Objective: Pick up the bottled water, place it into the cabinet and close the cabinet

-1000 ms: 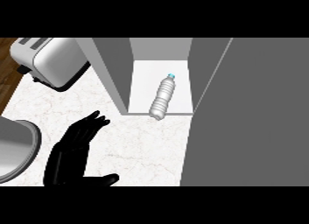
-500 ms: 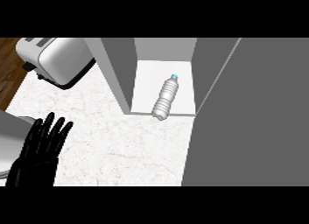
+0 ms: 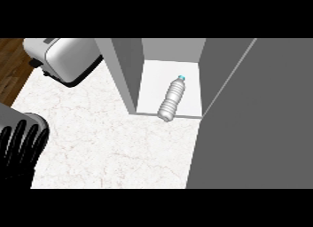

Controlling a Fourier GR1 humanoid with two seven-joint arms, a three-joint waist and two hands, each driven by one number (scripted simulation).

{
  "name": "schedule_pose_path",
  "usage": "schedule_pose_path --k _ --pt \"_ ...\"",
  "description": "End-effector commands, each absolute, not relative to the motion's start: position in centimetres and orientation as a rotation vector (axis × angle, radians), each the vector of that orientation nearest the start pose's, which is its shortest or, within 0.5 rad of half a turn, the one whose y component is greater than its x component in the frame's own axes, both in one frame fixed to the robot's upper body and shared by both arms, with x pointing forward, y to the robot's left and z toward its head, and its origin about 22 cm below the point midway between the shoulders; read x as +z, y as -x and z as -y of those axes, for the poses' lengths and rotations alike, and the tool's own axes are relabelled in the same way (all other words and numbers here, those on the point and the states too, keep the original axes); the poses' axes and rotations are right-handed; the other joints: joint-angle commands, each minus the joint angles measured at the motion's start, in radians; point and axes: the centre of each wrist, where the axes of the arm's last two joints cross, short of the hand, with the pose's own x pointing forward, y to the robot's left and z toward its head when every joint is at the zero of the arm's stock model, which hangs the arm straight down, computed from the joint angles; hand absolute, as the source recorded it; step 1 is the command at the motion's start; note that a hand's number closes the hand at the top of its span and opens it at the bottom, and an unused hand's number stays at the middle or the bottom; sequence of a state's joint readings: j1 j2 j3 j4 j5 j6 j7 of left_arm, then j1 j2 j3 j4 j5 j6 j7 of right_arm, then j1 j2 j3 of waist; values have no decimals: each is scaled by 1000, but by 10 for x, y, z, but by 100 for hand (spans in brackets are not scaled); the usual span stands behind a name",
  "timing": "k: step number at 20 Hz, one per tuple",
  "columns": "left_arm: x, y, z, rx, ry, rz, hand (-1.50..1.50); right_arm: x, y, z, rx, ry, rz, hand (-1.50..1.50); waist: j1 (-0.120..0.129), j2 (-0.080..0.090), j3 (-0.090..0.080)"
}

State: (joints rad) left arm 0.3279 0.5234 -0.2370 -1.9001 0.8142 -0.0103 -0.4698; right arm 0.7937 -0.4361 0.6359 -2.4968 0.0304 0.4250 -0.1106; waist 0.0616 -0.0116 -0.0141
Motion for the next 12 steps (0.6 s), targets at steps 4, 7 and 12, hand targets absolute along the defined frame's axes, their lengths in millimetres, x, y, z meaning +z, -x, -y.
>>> schedule_pose_path --k 4,7,12 --pt "44 -152 -307 208 471 1865 -150 139 -39 164 671 -991 1636 150 52 20 -1" --pt "47 -151 -313 181 480 1854 -150 142 -42 165 693 -987 1635 150 66 26 -1" --pt "50 -152 -320 166 519 1859 -150 133 -50 163 748 -972 1605 150 94 36 -4"
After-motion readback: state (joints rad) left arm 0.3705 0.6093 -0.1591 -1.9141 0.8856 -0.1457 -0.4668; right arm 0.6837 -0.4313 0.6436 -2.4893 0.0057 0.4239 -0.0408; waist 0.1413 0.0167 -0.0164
